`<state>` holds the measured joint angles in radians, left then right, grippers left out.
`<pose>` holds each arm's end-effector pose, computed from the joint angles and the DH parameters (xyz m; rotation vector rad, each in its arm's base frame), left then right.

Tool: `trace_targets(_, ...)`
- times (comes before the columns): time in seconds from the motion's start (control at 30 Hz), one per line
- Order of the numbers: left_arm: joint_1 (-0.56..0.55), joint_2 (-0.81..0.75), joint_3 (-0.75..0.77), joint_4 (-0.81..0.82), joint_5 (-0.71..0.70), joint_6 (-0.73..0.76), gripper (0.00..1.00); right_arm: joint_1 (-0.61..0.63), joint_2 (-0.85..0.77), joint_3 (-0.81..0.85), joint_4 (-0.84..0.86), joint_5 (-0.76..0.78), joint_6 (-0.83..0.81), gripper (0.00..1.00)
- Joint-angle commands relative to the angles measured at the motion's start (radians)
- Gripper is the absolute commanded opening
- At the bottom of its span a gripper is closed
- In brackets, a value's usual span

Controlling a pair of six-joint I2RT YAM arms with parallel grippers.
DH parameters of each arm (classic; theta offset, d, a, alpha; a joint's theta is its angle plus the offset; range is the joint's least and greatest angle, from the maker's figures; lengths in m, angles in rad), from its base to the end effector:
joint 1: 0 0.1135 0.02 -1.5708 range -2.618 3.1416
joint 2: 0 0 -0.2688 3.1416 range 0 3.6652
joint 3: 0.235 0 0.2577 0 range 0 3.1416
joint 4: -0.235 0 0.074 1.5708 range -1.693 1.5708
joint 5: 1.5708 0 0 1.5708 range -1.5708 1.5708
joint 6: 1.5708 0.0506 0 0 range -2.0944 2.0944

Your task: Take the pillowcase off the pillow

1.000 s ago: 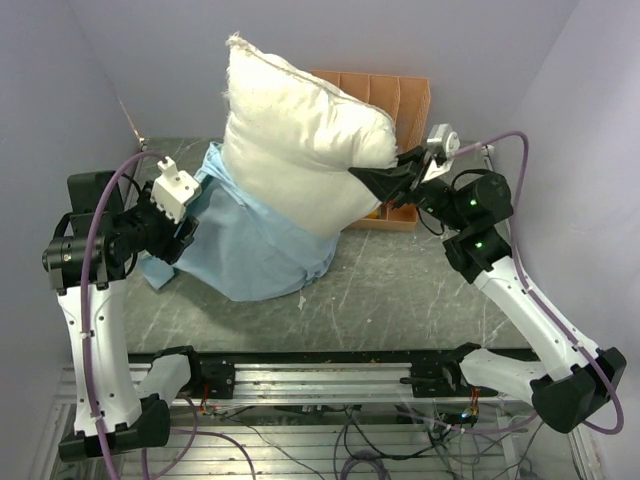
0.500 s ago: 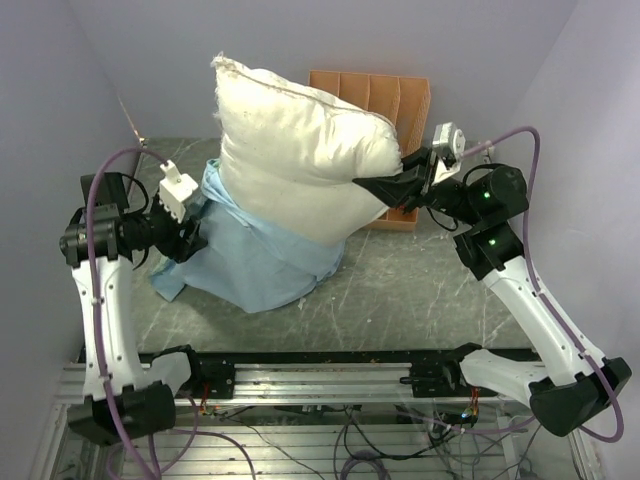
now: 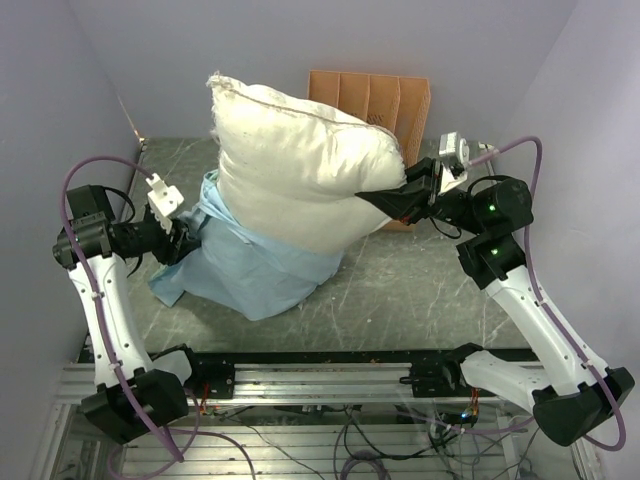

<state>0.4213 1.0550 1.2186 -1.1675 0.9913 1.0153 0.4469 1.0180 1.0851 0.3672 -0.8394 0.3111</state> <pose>0.1812 0.0348 0.3616 0.9110 1.8706 -0.4427 0.1845 0.1302 0.4643 -0.8597 1.0678 1.1170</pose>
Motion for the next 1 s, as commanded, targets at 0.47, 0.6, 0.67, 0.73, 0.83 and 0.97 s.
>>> trace_targets(0.47,0.007,0.009,-0.131,-0.002,-0.045,0.087,0.07,-0.007,0.018,0.114,-0.07,0.239,0.023,0.0)
trace_targets(0.6,0.007,-0.108,-0.279,0.14,-0.202,0.056,0.07,-0.007,0.028,0.154,-0.088,0.338,0.008,0.0)
trace_targets(0.67,0.008,-0.142,-0.348,0.166,-0.269,0.079,0.07,-0.006,0.034,0.168,-0.088,0.383,0.006,0.0)
trace_targets(0.73,0.007,-0.151,-0.399,0.192,-0.322,0.099,0.07,-0.007,0.038,0.182,-0.092,0.424,-0.005,0.0)
trace_targets(0.83,0.007,-0.135,-0.468,0.293,-0.438,0.074,0.07,-0.007,0.039,0.212,-0.118,0.496,-0.04,0.0)
trace_targets(0.97,0.007,-0.073,-0.534,0.414,-0.609,0.059,0.07,-0.008,0.025,0.228,-0.127,0.62,-0.081,0.0)
